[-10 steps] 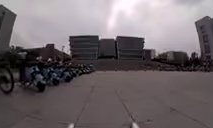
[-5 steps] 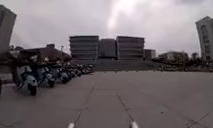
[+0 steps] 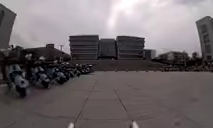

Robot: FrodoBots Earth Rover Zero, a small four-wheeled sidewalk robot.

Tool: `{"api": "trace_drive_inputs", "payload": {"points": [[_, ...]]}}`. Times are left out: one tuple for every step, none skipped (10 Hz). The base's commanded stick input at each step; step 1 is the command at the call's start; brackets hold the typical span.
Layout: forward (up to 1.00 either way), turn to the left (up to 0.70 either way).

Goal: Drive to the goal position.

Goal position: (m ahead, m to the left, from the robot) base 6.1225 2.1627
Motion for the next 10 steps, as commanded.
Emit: {"api": "trace_drive_inputs", "payload": {"points": [[0.70, 0.00], [0.70, 0.00], [0.70, 0.00], [0.70, 0.00], [0.70, 0.00], [0.70, 0.00], [0.70, 0.00], [0.70, 0.00], [0.70, 0.00], [0.70, 0.00]]}}
